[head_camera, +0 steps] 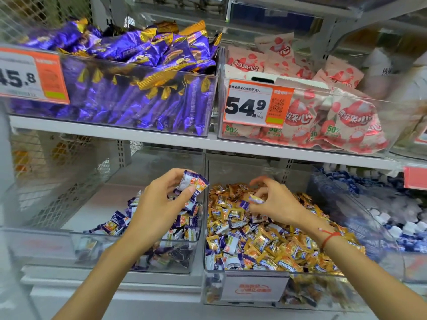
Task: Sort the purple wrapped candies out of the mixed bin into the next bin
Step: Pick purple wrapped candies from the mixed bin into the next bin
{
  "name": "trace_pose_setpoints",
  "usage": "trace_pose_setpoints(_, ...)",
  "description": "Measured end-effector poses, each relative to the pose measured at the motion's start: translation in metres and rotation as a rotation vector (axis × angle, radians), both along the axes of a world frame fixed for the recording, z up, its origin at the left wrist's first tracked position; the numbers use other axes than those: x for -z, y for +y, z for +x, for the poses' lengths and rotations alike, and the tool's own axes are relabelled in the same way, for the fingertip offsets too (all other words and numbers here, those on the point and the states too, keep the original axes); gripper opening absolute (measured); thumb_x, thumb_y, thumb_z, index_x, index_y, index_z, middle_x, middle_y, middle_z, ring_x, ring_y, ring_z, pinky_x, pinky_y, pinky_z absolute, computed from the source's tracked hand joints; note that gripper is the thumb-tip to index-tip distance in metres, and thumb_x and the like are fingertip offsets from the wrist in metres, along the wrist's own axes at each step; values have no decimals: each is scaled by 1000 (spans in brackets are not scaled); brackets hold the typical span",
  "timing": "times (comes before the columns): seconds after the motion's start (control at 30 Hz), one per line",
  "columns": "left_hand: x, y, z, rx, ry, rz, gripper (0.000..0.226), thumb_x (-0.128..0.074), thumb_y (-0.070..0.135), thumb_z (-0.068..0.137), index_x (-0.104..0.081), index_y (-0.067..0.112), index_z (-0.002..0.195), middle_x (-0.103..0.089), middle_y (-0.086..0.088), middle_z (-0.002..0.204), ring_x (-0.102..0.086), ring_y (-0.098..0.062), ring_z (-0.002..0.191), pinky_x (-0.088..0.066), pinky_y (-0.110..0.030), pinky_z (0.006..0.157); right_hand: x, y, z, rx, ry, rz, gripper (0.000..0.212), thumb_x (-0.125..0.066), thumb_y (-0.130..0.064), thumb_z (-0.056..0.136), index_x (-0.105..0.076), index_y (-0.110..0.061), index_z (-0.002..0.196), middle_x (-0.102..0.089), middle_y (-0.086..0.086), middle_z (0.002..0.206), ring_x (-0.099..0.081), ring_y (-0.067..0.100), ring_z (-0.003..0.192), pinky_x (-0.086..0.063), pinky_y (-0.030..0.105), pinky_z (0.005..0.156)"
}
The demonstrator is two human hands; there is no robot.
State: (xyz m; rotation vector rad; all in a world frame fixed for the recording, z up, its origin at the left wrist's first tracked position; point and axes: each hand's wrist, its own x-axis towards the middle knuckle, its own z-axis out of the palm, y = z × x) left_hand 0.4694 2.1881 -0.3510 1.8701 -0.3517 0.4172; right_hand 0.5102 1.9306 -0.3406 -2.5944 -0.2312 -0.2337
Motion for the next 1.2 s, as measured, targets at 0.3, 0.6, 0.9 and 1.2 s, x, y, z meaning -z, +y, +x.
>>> trace_pose_setpoints(0.3, 2, -2, 0, -12, 25, 49, 21, -62, 25, 92, -61, 32, 112, -64, 8, 118, -57, -9, 114, -49, -42, 100, 18, -20, 1, -188, -376, -570, 33, -56, -4, 92, -69, -23, 116, -71, -2, 106, -65, 20, 95, -51, 36, 82)
trace_pose_setpoints(0.6, 5, -10, 0, -7, 25, 88, 19, -62, 25, 91, -58, 40, 103, -63, 19, 110, -55, 9, 102, -48, -34, 100, 19, -37, 5, -176, 48, -322, 7, -72, -37, 83, -73, -32, 88, -57, -5, 127, -47, 15, 123, -37, 37, 103)
trace_pose_setpoints(0.9, -2, 14, 2, -72, 21, 159, 16, -63, 27, 91, -59, 38, 101, -61, 23, 106, -57, 6, 102, -45, -28, 98, -6, 26, -34, -296, -66, 541, 15, -62, -18, 93, -66, -27, 104, -72, -6, 95, -69, 14, 77, -56, 24, 72)
trace_pose_setpoints(1.2, 7, 43, 12, -335, 126, 387, 44, -61, 51, 88, -55, 35, 129, -62, 11, 128, -56, -16, 120, -46, -41, 99, -16, 88, -12, -388, -103, 184, 40, -60, -23, 94, -56, -34, 132, -58, -14, 133, -48, 2, 126, -35, 27, 107)
